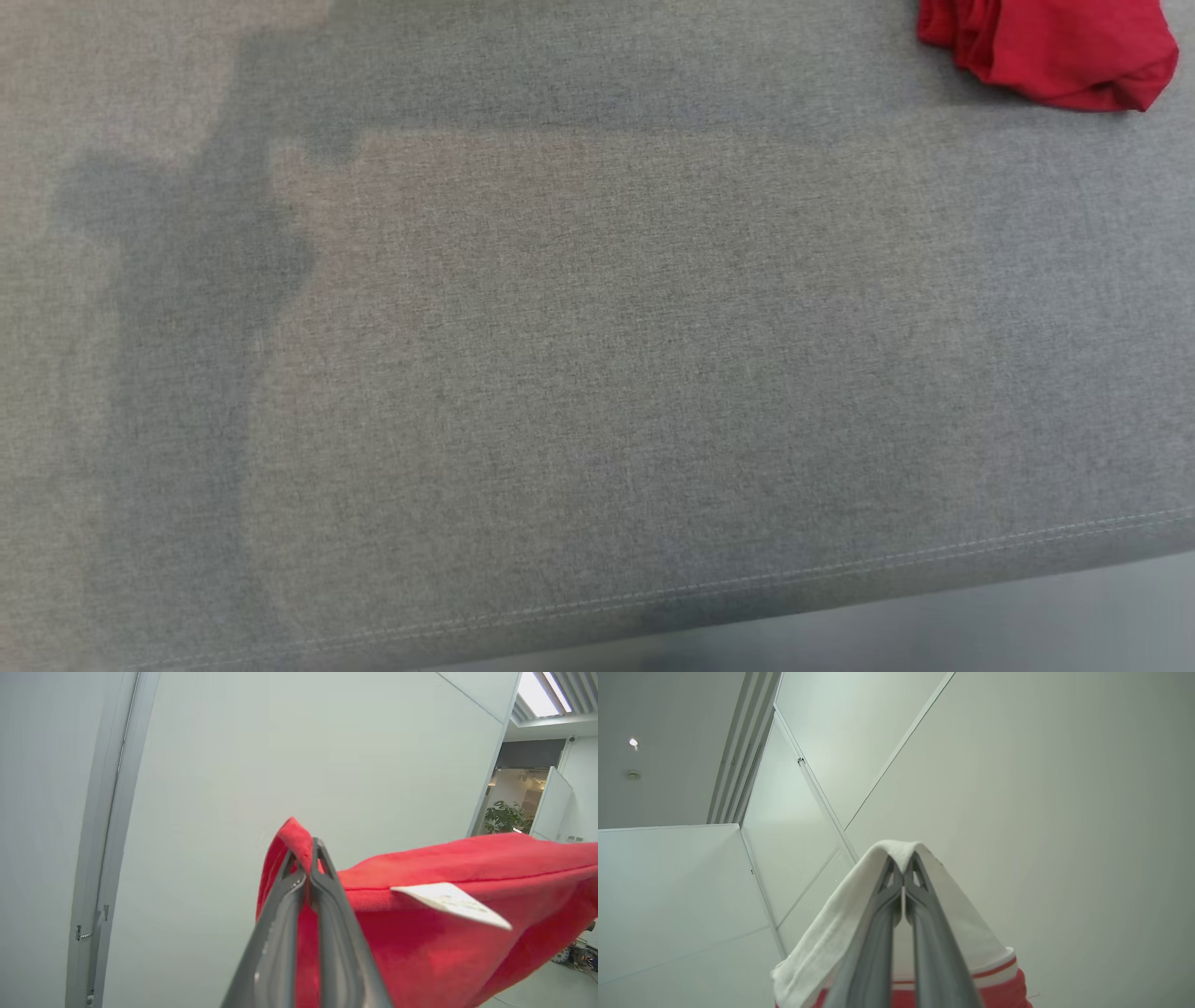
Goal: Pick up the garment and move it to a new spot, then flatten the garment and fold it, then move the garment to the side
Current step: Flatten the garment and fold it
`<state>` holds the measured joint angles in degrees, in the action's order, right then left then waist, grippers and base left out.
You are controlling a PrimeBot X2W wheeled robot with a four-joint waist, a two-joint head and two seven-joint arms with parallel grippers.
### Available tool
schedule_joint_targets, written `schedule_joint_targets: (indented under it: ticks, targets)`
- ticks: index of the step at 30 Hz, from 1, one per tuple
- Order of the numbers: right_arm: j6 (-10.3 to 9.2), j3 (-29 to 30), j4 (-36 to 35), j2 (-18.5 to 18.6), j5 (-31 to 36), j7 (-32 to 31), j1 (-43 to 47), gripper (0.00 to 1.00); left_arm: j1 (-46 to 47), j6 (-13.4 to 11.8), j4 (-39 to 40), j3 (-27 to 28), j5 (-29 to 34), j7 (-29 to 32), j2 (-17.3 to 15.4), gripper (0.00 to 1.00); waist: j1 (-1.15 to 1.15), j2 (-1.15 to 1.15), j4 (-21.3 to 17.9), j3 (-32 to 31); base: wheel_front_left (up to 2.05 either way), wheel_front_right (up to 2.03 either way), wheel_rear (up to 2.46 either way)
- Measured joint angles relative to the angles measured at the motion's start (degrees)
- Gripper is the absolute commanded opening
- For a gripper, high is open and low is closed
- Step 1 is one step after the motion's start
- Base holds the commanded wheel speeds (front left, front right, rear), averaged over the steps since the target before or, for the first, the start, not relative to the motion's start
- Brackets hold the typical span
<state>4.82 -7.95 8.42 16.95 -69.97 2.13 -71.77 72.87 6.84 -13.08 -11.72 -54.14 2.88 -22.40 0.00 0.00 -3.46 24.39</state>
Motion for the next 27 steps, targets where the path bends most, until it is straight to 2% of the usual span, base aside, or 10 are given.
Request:
schedule_joint_targets:
  ticks: [5, 9, 19, 27]
  targets:
    - [1.88, -7.43, 2.52, 2.68, 4.58, 0.21, 3.28, 0.00, -7.77, 0.21, -5.45, -5.90, -1.23, 0.51, 0.82, 0.00, 0.00, 0.00, 1.45, -0.07, 0.00, 0.00, 0.00]
    - [2.23, -11.82, 4.38, 4.42, 5.20, -1.20, 14.68, 0.00, -17.59, 0.23, -8.99, -9.22, -2.33, 0.56, 0.98, 0.00, 0.00, 0.00, 2.28, -1.43, 0.00, 0.00, 0.00]
    - [2.23, -14.14, 5.59, 4.05, -1.09, -0.05, 42.00, 0.00, -40.42, 0.23, -11.41, -13.49, -6.89, -3.03, 1.92, 0.00, 0.00, 0.00, 3.03, -6.34, 0.00, 0.00, 0.00]
    - [2.23, -18.01, -2.08, 3.93, -4.77, 0.62, 52.36, 0.00, -49.20, 0.23, -10.40, -11.89, -9.60, -9.43, 1.94, 0.00, 0.00, 0.00, 2.27, -10.91, 0.00, 0.00, 0.00]
